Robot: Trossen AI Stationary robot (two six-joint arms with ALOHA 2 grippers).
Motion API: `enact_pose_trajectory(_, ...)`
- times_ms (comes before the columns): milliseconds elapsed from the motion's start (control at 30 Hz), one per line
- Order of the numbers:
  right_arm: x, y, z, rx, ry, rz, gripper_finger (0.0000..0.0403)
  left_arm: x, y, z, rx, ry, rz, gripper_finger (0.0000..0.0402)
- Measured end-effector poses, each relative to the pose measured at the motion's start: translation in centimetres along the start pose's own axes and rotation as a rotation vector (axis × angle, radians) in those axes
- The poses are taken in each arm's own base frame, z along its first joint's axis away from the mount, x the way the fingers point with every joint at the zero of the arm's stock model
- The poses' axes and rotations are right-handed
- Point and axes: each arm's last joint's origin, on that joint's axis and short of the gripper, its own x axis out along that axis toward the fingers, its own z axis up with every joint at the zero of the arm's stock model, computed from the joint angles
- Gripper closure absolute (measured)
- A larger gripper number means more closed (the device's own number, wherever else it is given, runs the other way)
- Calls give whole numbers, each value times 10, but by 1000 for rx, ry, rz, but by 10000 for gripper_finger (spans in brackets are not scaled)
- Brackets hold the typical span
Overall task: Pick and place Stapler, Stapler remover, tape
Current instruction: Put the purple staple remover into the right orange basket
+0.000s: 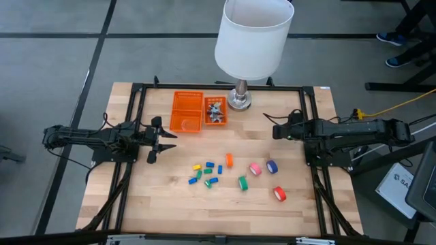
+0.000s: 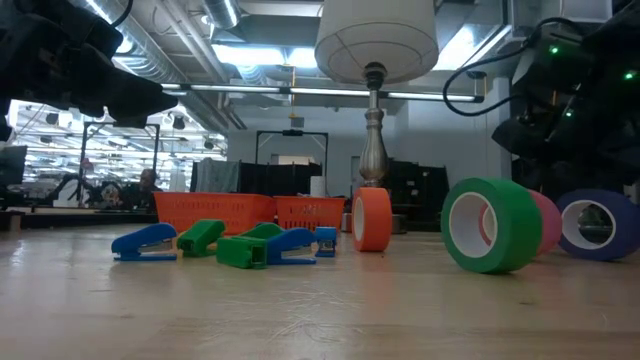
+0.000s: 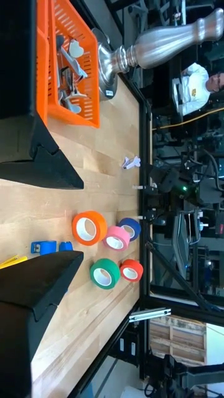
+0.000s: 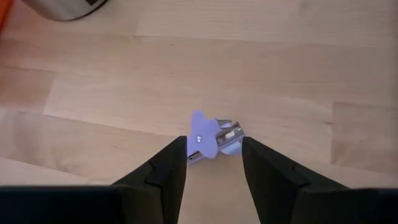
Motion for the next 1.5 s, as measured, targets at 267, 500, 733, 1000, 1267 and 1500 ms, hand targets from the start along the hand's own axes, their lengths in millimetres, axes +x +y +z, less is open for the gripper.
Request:
enact_pose_trajectory(267,1,1,0,2,6,0,246,0,0,0,0,0,0,233)
enact_pose_trajectory(500,7,6,-3,0,29,-4,246,0,0,0,0,0,0,233)
enact_pose_trajectory(733,13,9,-5,-9,36,-26,246,0,0,0,0,0,0,233)
enact_pose_trajectory(1000,15,10,-5,-9,37,-30,255,0,0,0,0,0,0,233)
enact_pose_trajectory(1267,18,7,1,22,41,-57,315,0,0,0,0,0,0,233)
enact_pose_trajectory(1500,20,6,5,6,47,-56,347,0,0,0,0,0,0,233)
